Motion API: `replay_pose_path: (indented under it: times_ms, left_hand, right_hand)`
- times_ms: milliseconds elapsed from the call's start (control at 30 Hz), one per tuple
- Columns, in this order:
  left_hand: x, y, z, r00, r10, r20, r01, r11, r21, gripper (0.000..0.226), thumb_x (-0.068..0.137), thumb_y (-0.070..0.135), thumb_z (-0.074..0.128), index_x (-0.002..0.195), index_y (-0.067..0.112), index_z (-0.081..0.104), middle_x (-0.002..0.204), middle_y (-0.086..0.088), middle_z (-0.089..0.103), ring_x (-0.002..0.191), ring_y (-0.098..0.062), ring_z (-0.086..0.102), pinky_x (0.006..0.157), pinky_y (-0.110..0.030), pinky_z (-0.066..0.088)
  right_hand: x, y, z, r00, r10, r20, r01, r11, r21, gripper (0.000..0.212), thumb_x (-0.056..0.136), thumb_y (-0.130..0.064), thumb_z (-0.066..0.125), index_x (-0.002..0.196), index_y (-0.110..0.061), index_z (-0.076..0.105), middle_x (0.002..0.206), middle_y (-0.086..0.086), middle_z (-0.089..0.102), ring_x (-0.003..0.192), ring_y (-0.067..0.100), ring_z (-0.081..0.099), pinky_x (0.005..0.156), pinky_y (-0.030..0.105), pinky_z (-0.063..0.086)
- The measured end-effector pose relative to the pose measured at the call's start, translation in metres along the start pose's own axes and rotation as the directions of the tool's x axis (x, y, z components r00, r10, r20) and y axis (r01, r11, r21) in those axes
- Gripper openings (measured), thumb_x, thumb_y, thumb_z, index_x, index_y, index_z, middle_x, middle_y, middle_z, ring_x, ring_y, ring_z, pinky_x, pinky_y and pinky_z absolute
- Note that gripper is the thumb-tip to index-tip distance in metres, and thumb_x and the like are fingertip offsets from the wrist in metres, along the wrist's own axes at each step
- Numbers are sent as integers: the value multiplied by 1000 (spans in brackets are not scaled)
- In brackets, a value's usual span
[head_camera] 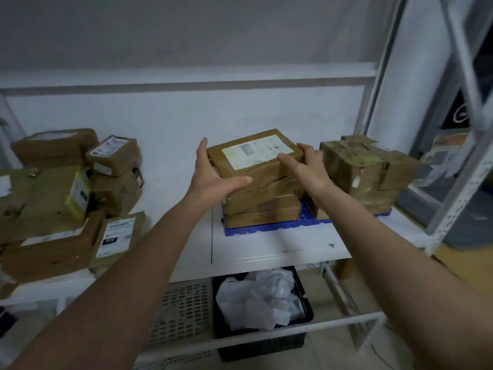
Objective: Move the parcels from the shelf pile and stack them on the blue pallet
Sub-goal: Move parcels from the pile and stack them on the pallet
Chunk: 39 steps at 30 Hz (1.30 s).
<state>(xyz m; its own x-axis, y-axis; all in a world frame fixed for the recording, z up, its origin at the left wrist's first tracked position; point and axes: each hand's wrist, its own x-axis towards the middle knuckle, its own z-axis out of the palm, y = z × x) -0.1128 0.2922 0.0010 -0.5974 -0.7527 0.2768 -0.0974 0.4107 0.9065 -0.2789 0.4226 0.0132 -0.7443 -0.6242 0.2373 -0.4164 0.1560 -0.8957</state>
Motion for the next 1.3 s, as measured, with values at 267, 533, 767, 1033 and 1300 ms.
replay_pose_path:
  times_ms: [267,533,767,1033,1300]
  left_hand:
    - [42,13,100,997,12,75,-14,1000,23,68,64,52,81,122,35,52,97,32,54,91,10,53,69,-12,40]
    - [87,0,161,994,11,110,-26,990,139,57,84,42,67,135,24,50,123,7,59,111,-15,57,82,-25,47]
    - [106,-27,178,980,-196,41,159,886,435,81,80,66,57,147,31,30,147,-5,41,135,-30,35,108,-54,33]
    - [108,-27,190,988,-149,41,116,892,438,84,75,71,58,145,31,37,144,1,46,134,-26,38,109,-48,34]
    - [129,17,196,996,-57,-76,52,997,-63,59,82,70,48,132,41,39,110,21,52,97,6,52,69,-19,43]
  right_hand:
    - [35,56,-68,988,110,-110,-77,962,263,61,88,-45,59,141,-28,35,129,-4,49,105,13,49,79,25,41]
    - [87,108,-93,983,159,-91,-133,960,246,59,93,-43,51,145,-28,28,116,-10,42,104,12,43,86,33,38]
    - [117,145,-85,984,176,31,-179,958,222,58,96,-37,48,146,-19,26,131,1,45,105,11,43,86,27,39]
    - [125,159,-85,981,191,36,-193,943,272,53,97,-32,48,145,-17,28,117,-3,45,85,2,46,62,14,36]
    - [148,118,-106,997,72,12,-72,944,321,57,97,-39,46,146,-20,24,131,-1,45,113,14,47,94,34,44]
